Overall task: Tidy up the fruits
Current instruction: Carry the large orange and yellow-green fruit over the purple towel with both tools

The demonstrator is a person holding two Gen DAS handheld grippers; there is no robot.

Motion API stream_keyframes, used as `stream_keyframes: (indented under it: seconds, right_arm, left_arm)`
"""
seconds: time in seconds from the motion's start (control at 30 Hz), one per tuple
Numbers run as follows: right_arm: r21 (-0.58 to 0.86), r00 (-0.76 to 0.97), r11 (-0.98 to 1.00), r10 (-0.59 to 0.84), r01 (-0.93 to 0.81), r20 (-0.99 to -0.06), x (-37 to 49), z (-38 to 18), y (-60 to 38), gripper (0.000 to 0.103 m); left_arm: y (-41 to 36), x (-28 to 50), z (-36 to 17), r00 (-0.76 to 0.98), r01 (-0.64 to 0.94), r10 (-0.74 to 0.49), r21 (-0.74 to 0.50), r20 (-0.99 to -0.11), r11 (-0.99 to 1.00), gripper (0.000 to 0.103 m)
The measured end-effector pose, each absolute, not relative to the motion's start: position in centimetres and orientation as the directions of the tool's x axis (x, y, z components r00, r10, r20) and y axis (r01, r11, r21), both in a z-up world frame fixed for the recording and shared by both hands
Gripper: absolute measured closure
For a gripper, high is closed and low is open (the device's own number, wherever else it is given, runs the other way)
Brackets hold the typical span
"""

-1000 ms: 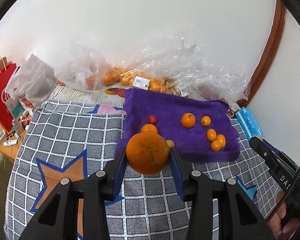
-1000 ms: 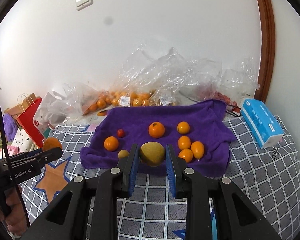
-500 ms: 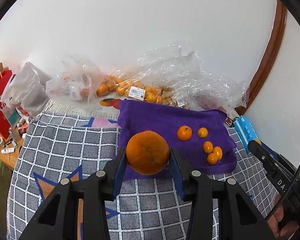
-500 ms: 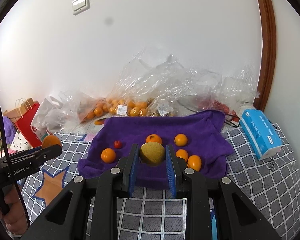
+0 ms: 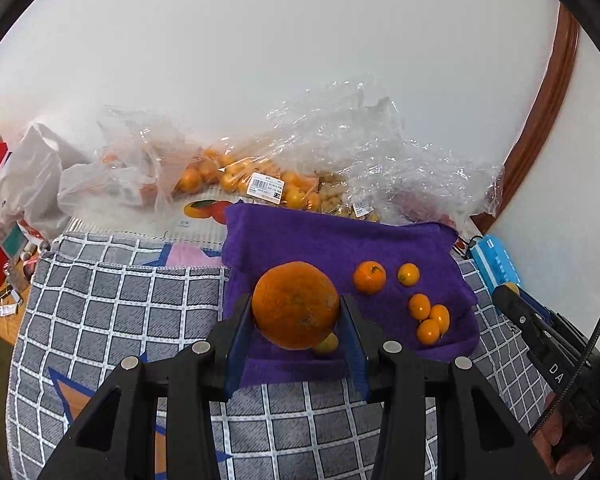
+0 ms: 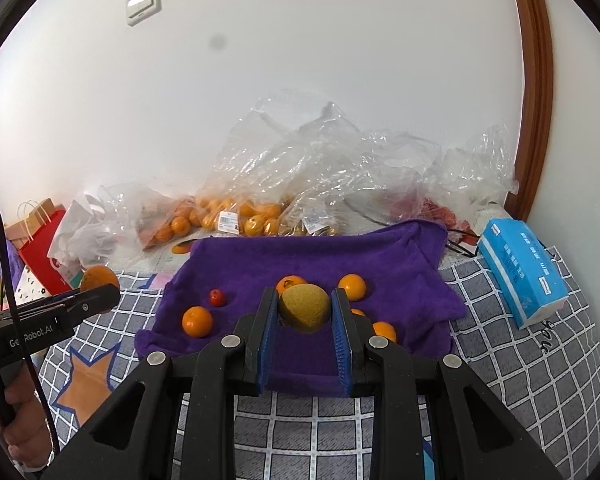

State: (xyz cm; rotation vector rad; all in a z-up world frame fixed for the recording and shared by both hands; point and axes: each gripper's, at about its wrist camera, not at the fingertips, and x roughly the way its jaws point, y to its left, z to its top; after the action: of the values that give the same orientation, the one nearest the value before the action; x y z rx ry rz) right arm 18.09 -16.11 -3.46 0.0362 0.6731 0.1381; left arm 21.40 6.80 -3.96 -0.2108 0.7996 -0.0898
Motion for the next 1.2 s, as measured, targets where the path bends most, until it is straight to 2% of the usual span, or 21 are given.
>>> stream_keyframes:
  seconds: [0.5,0.77,0.93,1.2]
  right_arm:
    - [0.062,0.755,0.994,0.105,-0.085,-0.648,21.8,-6.0,-16.8,0.077]
    - [0.064,0.760,0.996,0.084,-0.056,-0.645,23.4,-6.8,-18.0,0.077]
    - [0.085,0.737,0.994,0.110,-0.072,-0.666,24.2,-8.4,-17.9,0.077]
    - [0.092,0.672,0.985,0.165,-0.143,-0.722,24.4,-12.1,-15.6,0.077]
  left_arm:
    - [6.4,25.9,-6.4,0.661,0.011,-0.185,-0.237,-0.727,0.972,0.063]
    - [9.2,27.3,-7.6,0.652,-0.050,-0.150,-0.239,-0.743,0.970,0.063]
    - [9.7,27.9,-8.6,0.639,-0.065,-0.144,-0.240,-0.755,0.969,0.063]
    - [6.8,29.2,-10.6,0.604,0.000,-0.199,-0.250,-0.772,0.968,0.063]
